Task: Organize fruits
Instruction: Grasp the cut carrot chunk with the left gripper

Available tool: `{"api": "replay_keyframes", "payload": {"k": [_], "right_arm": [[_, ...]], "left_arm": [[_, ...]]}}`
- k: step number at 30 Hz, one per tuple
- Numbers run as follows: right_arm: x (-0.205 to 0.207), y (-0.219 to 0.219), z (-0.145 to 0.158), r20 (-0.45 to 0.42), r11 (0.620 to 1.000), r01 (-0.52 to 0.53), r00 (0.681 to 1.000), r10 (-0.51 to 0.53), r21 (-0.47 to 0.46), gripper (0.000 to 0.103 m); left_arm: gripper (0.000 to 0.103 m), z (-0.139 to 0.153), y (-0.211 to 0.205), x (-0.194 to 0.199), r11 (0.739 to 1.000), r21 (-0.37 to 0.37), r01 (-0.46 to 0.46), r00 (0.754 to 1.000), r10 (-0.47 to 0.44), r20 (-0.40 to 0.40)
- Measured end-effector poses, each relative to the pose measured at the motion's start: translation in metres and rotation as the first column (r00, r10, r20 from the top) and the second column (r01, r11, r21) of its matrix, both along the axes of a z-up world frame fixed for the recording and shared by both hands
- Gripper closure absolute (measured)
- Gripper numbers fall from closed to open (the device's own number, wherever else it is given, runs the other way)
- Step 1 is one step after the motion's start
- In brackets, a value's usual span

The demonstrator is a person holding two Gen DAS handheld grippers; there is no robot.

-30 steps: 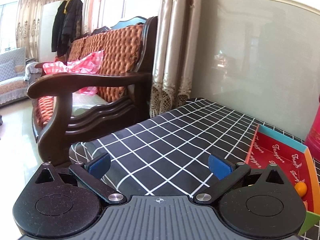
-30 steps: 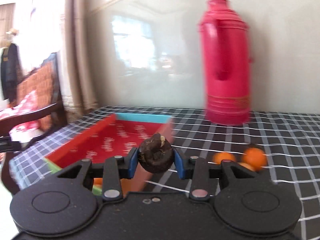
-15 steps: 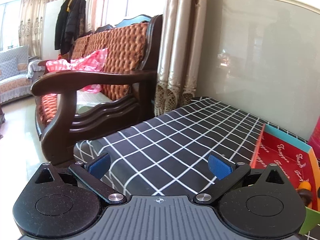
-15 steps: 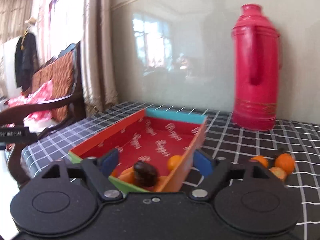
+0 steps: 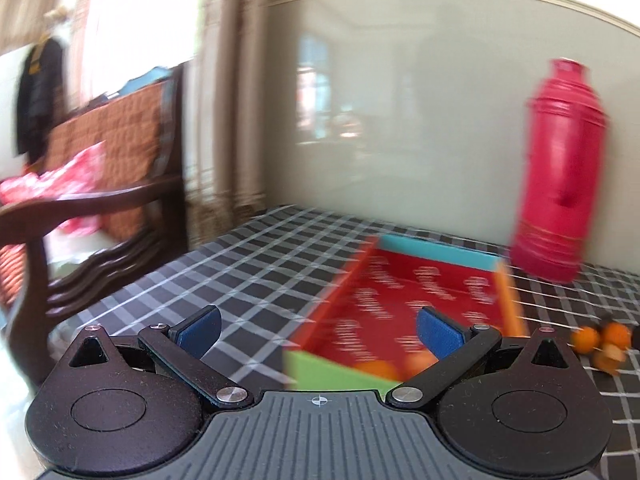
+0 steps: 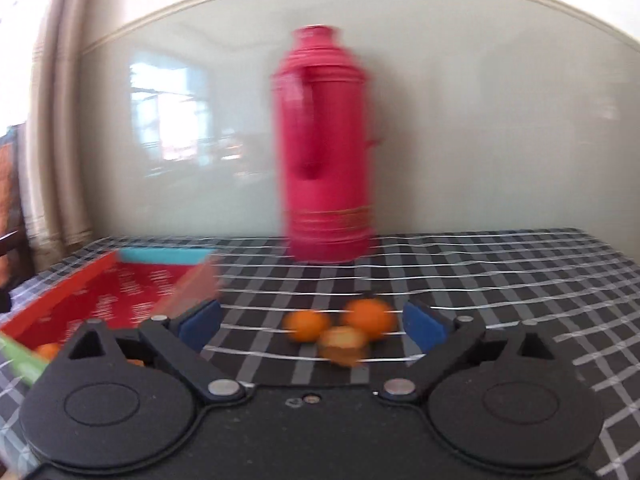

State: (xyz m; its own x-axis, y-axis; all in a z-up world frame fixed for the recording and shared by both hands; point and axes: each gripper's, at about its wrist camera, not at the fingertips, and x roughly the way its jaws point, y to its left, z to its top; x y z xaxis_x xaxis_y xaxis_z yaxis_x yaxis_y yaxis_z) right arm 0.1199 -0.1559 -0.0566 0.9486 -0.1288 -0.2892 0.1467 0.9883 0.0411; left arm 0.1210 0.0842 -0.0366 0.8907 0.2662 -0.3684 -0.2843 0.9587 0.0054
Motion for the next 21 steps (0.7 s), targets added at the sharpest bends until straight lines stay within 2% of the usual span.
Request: {"api": "replay_keyframes", "payload": {"k": [3,7,12,18,19,21], "right_arm": [[-0.003,-0.024,-0.003,-0.006,0.993,0.119,0.993,-0.119,-0.007,0.010],[-0.008,-0.056,-0.007,-0.028,0.972,0.233,0.972,-0.233,0.012,0.007],[-0.018,-0.083,-0.010,-0.023,0.957,0.288,0.958,-0.287,0.025,0.007],[-0.030,-0.107,-0.013,-0.021,0.939,0.343,0.939,-0.342,0.037,0.007],[-0.033,-0.111,-0.013,-0.019,0.935,0.351,0.936,-0.350,0.046,0.007],[-0.037,-0.117,-0.013,-0.013,0.929,0.364,0.931,-0.364,0.062,0.007]], "left_arm": [[0.000,0.000,-0.035,0.004,0.994,0.034,0.099,0.995,-0.100,0.015],[0.000,-0.005,-0.081,0.011,0.971,0.057,0.233,0.972,-0.233,0.001],[0.000,-0.015,-0.131,0.022,0.930,0.088,0.356,0.934,-0.354,-0.045],[0.001,-0.028,-0.176,0.043,0.888,0.052,0.458,0.886,-0.450,-0.111],[0.002,-0.030,-0.183,0.045,0.880,0.047,0.472,0.878,-0.464,-0.118],[0.011,-0.034,-0.197,0.047,0.862,0.053,0.504,0.860,-0.495,-0.129]]}}
